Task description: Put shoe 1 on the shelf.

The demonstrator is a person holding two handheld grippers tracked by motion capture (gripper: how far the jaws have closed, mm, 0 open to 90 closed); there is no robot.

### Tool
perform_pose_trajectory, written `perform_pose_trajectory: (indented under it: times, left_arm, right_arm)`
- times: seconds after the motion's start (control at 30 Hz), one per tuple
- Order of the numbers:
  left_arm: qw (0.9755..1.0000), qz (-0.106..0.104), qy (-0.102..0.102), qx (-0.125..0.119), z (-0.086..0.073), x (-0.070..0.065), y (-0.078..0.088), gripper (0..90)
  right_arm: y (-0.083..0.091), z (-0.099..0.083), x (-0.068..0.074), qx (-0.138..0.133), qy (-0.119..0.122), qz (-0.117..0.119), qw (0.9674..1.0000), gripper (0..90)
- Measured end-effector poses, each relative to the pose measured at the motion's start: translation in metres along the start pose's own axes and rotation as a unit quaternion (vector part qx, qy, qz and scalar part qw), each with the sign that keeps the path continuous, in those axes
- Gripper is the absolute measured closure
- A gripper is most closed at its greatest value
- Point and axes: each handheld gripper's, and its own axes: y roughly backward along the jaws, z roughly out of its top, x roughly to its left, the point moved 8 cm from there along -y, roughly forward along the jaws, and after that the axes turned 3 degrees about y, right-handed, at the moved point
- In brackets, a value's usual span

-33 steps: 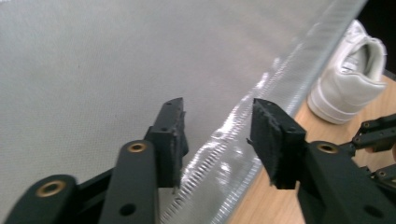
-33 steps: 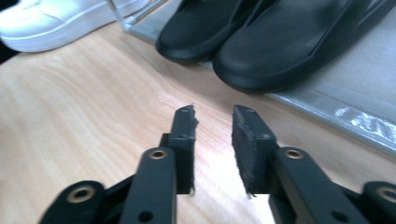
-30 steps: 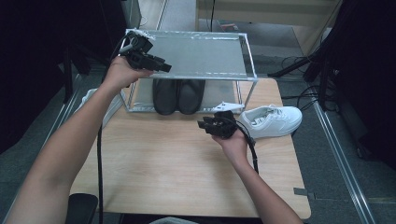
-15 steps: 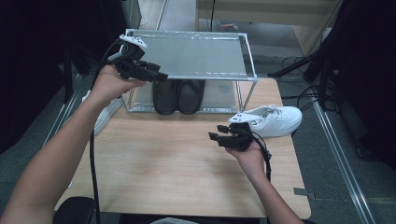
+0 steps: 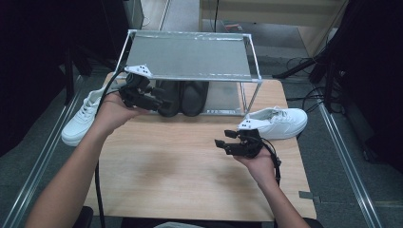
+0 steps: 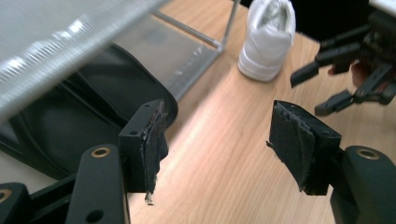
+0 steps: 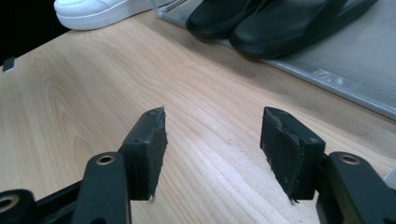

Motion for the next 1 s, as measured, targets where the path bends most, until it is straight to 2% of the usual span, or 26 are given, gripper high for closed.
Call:
perform_pose_trajectory:
  times: [0.07, 0.2, 0.3, 0.37, 0.47, 0.57, 0.77, 0.87, 1.0]
  left_arm:
    - [1.0, -0.005, -0.001, -0.003, -0.007, -0.003, -0.003, 36.2]
    - [0.9996, -0.021, 0.015, -0.014, -0.019, -0.007, -0.009, 35.7]
    - [0.9996, -0.022, 0.018, -0.01, -0.029, -0.009, -0.014, 35.4]
    - [0.9996, -0.025, 0.016, 0.005, -0.036, -0.009, -0.017, 35.2]
    - [0.9993, -0.027, 0.027, 0.0, -0.045, -0.009, -0.02, 34.6]
    - [0.9996, -0.022, 0.02, 0.002, -0.055, -0.01, -0.024, 34.6]
    - [0.9995, -0.021, 0.021, 0.008, -0.075, -0.009, -0.027, 34.7]
    - [0.9994, -0.013, 0.032, 0.007, -0.083, -0.004, -0.023, 34.6]
    - [0.9994, 0.0, 0.034, 0.01, -0.094, 0.004, -0.016, 34.7]
  right_arm:
    - [0.002, -0.001, 0.001, 0.0, 0.001, 0.002, 1.0, 41.2]
    - [0.005, -0.004, 0.0, -0.002, -0.002, 0.001, 1.0, 41.2]
    - [0.004, -0.003, -0.003, -0.006, -0.01, 0.001, 0.9999, 41.2]
    - [0.004, -0.003, -0.005, -0.007, -0.011, 0.002, 0.9999, 41.3]
    - [0.002, -0.003, -0.006, -0.008, -0.012, 0.0, 0.9999, 41.9]
    - [0.0, -0.003, -0.006, -0.007, -0.009, 0.002, 0.9999, 42.1]
    - [-0.003, -0.003, -0.008, -0.002, -0.011, 0.003, 0.9999, 42.2]
    - [-0.003, -0.003, -0.007, -0.002, -0.009, 0.002, 1.0, 42.2]
    - [-0.004, -0.003, -0.01, 0.0, -0.005, 0.001, 1.0, 42.9]
